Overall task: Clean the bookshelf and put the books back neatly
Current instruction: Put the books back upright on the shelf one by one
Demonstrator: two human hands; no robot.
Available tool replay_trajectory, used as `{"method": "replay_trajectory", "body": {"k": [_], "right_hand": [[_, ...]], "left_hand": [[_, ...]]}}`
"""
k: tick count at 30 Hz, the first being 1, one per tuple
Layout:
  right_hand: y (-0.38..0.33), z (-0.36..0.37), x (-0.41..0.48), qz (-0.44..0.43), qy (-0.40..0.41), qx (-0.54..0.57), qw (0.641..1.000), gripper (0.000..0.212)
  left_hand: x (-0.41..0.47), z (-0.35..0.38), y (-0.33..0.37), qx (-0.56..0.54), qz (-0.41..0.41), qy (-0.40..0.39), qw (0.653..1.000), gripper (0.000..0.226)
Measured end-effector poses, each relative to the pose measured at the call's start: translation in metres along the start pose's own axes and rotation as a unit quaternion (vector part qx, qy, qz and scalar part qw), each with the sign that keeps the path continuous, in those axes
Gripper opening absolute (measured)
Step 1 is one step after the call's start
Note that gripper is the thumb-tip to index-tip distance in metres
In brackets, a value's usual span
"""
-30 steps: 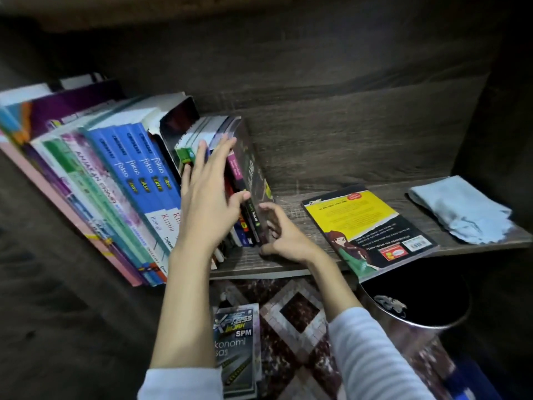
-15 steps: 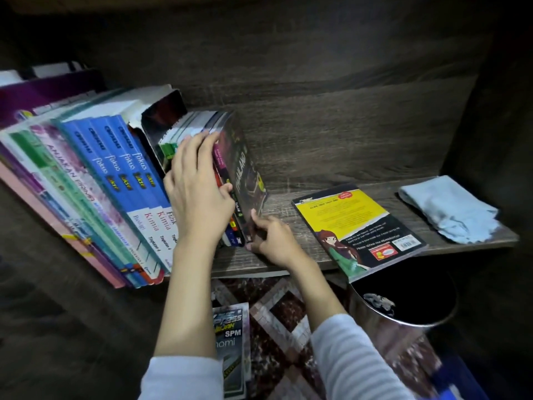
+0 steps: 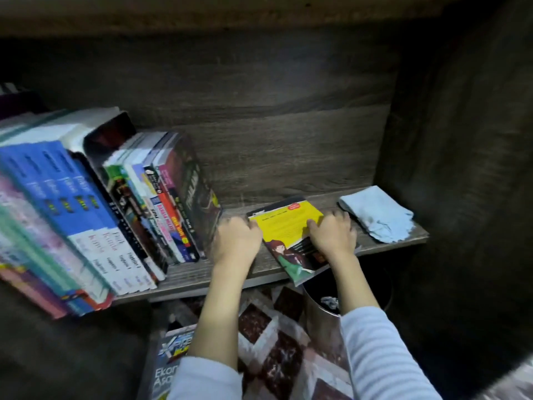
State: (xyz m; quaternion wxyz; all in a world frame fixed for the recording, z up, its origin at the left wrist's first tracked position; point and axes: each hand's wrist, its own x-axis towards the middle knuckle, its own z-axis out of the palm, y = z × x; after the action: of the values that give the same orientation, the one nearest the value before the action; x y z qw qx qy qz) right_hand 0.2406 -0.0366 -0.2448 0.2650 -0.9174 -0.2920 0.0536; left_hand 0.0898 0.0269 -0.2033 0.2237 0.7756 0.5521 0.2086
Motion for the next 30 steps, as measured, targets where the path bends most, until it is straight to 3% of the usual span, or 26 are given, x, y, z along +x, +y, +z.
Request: {"method": "replay_trajectory", "body": {"k": [3,8,12,16,20,24,26,30], "right_hand": [[0.019,0.002,-0.002,0.033,-0.035,-0.014,0.999,0.067],[0.013,-0.002,-0.009,0.037,-0.029,-0.034,0.998,0.057],[0.006,-0.007,-0.010,0.062,-0.031,-0.012,0.998,0.054],[0.005,-0.006,-0.007,0.083,-0.027,0.019,0.996,0.054],[0.003,-0.004,-0.006,0.098,-0.027,0.038,0.994,0.049],[0.005,-0.006,-0.003,0.124,-0.027,0.077,0.989,0.048],[0.008,-0.008,0.000,0.132,-0.038,0.101,0.985,0.050],[0.016,-0.015,0.005,0.135,-0.074,0.199,0.968,0.036]], "left_hand": [[-0.009,0.022,0.005,0.040,-0.037,-0.105,0.993,0.043],[-0.010,0.045,0.010,0.068,-0.038,-0.123,0.989,0.048],[-0.003,0.054,0.012,-0.065,-0.092,-0.130,0.985,0.035],[0.005,0.053,0.009,-0.238,-0.141,-0.149,0.949,0.030],[0.004,0.053,0.009,-0.276,-0.140,-0.144,0.940,0.005],[0.005,0.058,0.005,-0.301,-0.152,-0.134,0.932,0.009],[0.005,0.060,0.003,-0.303,-0.159,-0.122,0.932,0.024],[0.008,0.060,0.003,-0.363,-0.151,-0.106,0.913,0.026]]}}
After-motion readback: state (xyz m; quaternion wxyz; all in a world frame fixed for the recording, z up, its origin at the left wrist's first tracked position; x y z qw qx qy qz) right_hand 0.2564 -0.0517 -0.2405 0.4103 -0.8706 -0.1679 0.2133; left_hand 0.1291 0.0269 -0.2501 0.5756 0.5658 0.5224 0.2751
